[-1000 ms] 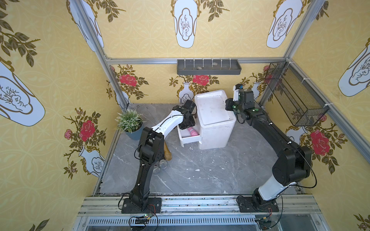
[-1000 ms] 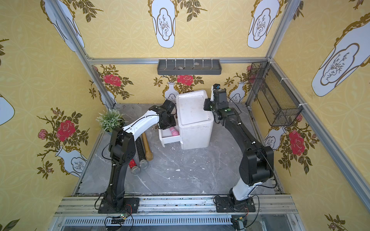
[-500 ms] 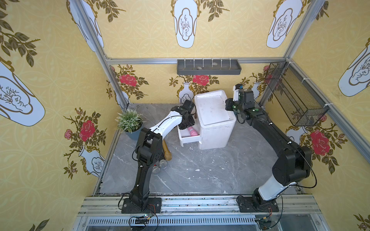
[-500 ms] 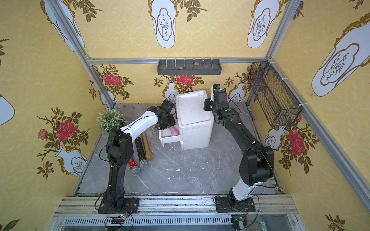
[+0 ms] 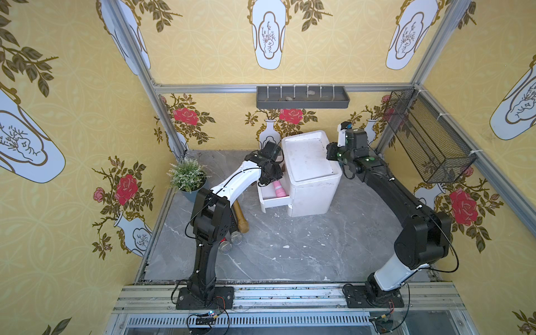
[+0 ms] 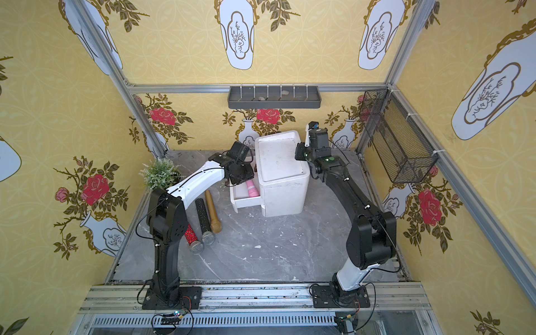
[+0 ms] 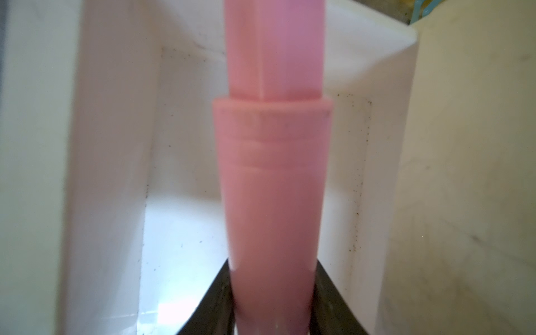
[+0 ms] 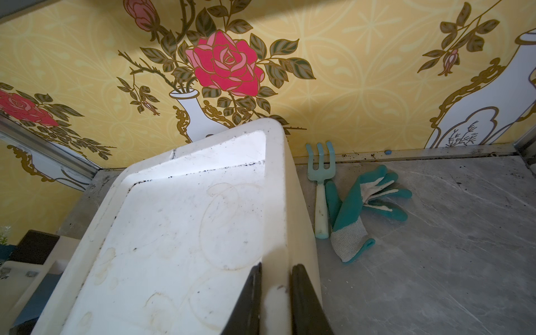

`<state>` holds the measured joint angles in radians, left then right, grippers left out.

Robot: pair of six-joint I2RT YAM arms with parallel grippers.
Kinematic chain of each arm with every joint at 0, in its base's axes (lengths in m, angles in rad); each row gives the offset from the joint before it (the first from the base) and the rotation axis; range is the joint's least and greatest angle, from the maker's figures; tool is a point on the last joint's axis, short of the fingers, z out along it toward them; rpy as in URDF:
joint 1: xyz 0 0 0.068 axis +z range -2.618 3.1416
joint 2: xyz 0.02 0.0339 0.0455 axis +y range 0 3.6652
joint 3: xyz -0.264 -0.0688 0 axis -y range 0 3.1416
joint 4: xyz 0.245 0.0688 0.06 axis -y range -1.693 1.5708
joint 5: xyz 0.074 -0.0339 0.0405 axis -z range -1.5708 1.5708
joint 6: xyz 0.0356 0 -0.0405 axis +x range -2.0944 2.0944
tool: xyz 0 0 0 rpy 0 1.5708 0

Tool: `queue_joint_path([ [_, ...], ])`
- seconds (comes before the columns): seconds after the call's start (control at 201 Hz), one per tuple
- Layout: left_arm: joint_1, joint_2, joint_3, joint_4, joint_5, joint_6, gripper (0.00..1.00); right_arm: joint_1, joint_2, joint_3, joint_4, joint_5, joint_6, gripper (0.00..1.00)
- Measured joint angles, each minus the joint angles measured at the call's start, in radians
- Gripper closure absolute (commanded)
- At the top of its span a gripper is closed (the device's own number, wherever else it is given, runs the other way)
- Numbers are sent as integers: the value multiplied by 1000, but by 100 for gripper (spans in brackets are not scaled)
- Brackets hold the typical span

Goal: Take the microphone out of the drawer
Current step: Pick up the microphone from the drawer.

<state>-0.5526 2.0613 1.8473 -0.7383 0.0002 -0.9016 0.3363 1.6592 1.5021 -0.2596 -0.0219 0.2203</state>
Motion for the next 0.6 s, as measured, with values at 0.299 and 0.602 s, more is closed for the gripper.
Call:
queue_joint_path([
  [0.299, 0, -31, -14, 17, -1, -2, 100, 0, 1, 2, -3, 0, 0, 99],
  [0.602, -2, -69, -11, 20, -13, 2, 100, 0, 4, 10, -11, 0, 1, 99],
])
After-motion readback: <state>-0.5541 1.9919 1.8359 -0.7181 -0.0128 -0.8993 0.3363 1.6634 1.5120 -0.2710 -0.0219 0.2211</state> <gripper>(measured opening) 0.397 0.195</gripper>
